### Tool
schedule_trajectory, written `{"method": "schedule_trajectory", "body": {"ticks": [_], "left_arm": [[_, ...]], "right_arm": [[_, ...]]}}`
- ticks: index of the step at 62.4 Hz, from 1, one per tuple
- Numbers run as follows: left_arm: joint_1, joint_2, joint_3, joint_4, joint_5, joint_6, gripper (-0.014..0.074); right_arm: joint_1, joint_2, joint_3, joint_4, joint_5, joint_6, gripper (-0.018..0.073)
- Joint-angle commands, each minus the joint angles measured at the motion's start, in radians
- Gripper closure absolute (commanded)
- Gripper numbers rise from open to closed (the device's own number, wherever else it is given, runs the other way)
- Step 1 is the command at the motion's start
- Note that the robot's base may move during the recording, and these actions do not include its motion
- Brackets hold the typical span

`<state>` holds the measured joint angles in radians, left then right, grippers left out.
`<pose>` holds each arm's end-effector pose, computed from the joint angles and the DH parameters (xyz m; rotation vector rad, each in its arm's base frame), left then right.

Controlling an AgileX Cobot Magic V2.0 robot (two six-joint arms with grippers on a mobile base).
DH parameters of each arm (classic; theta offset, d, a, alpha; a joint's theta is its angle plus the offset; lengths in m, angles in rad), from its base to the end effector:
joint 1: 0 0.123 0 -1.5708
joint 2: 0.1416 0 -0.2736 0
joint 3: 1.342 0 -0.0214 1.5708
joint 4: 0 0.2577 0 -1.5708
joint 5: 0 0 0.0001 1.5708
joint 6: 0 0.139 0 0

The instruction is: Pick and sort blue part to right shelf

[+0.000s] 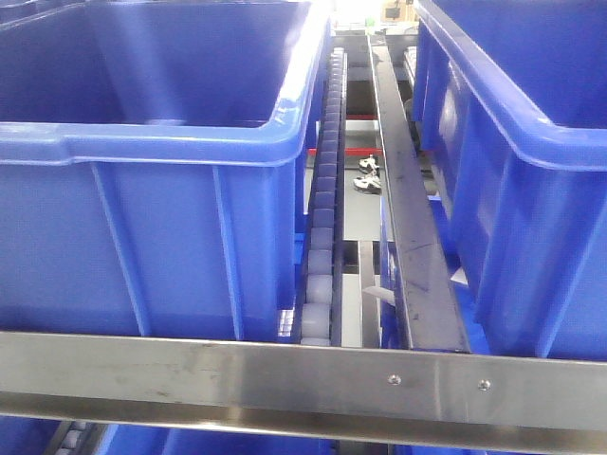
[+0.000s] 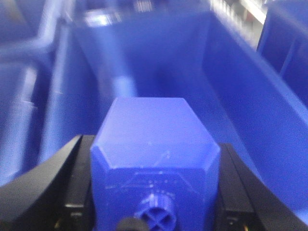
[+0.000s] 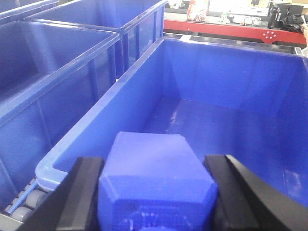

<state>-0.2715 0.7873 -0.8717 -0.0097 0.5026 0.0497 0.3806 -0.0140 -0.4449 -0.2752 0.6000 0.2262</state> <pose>0.2097 -0.0591 0.3620 0.2998 1.8813 -0.1607 0.0776 0.0080 0.3049 -0.1884 1.5980 0.1690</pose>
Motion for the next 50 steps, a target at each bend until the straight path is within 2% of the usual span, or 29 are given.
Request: {"method": "schedule_trajectory", "body": {"ticks": [1, 19, 36, 50], "left_arm": [[-0.001, 0.155, -0.121, -0.019, -0.067, 0.000, 0.0281], [-0.001, 0.635, -0.394, -0.020, 0.014, 0.000, 0.0281], [-0.001, 0.864, -0.464, -0.020, -0.043, 0.000, 0.0281], [-0.001, 0.974, -0.464, -0.020, -0.053, 0.000, 0.0281]], "right_arm": [[0.003, 0.012, -0.027, -0.019, -0.105, -0.005, 0.0273], [0.003, 0.012, -0.027, -0.019, -0.103, -0.005, 0.0273], [0.003, 0.012, -0.027, -0.019, -0.100, -0.005, 0.0273], [0.003, 0.012, -0.027, -0.019, -0.100, -0.005, 0.0273]]}}
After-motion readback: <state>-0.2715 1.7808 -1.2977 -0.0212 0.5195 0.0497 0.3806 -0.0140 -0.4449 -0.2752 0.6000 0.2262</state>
